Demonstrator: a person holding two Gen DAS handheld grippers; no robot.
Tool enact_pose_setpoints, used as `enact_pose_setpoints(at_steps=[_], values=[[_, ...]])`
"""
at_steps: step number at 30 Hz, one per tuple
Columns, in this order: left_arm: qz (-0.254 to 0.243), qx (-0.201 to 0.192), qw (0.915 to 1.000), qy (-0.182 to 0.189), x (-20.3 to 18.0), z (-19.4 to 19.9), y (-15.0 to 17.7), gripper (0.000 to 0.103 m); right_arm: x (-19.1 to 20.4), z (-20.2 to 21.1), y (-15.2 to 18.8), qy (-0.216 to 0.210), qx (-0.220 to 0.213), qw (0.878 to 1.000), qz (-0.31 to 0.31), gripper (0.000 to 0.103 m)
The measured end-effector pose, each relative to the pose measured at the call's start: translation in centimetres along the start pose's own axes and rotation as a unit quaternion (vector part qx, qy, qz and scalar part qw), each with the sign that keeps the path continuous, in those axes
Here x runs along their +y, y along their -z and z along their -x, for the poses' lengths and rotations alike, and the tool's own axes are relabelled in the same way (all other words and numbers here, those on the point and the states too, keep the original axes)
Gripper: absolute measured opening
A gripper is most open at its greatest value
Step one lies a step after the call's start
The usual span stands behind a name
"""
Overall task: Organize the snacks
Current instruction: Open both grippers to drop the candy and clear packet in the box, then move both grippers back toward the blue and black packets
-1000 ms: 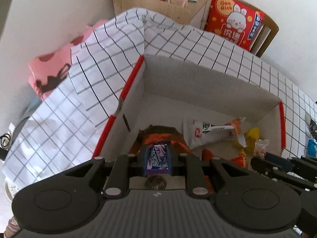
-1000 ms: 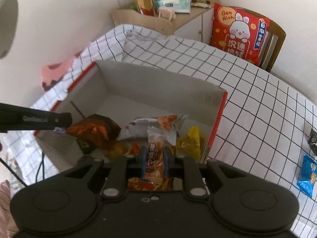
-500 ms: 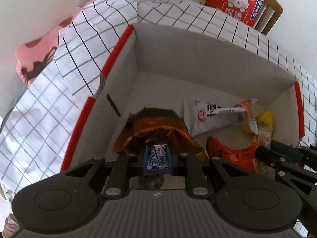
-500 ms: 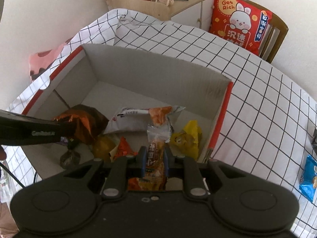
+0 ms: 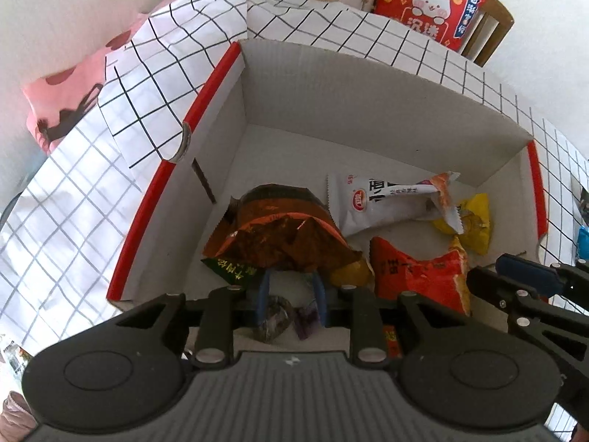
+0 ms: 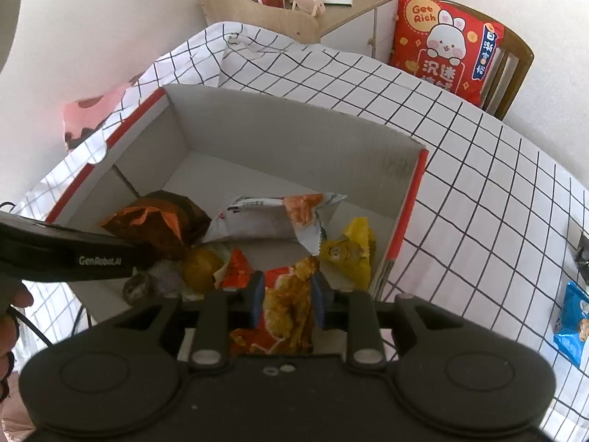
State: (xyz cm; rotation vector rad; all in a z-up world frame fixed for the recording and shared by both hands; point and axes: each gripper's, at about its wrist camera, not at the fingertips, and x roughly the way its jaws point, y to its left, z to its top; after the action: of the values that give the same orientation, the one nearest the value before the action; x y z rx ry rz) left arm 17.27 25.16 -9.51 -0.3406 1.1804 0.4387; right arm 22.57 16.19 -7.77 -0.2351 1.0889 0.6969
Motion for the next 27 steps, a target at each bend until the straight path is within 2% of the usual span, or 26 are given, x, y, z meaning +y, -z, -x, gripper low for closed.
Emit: enact_pose_setpoints(at_steps=[10,12,14,19,24,27], values=[[-0.009,-0.036,0.9991,0.018,-0.4,3.3,1.5,0.029,0.3,3.5,0.6,-0.019,-0.028,0.999,-0.004,0.036],[-0.013,-0.048,0.9985,0.023,-0.7,4.1,1.8,0.033,0.1,4.4,0.9,-0.023,-0.034,0.999,-0.005,0.039],[-0.016,-0.063,0.9975,0.029,-1.0,5.0,2.2,0.046,-0.1,5.2,1.3,-0.026,-0.042,0.999,-0.006,0.041],[-0.029,-0.089,0.9949,0.037,-2.4,7.0,2.9,0.048,-0.8,7.3,2.2,-0.031,-0.057,0.998,-0.010,0.047],[-0.044,-0.105,0.9925,0.045,-3.8,8.3,3.7,0.048,-1.7,9.5,3.5,-0.027,-0.074,0.997,-0.011,0.064],[-0.055,-0.115,0.9906,0.050,-5.1,9.1,4.4,0.050,-2.5,10.9,4.2,-0.023,-0.085,0.996,-0.015,0.068]])
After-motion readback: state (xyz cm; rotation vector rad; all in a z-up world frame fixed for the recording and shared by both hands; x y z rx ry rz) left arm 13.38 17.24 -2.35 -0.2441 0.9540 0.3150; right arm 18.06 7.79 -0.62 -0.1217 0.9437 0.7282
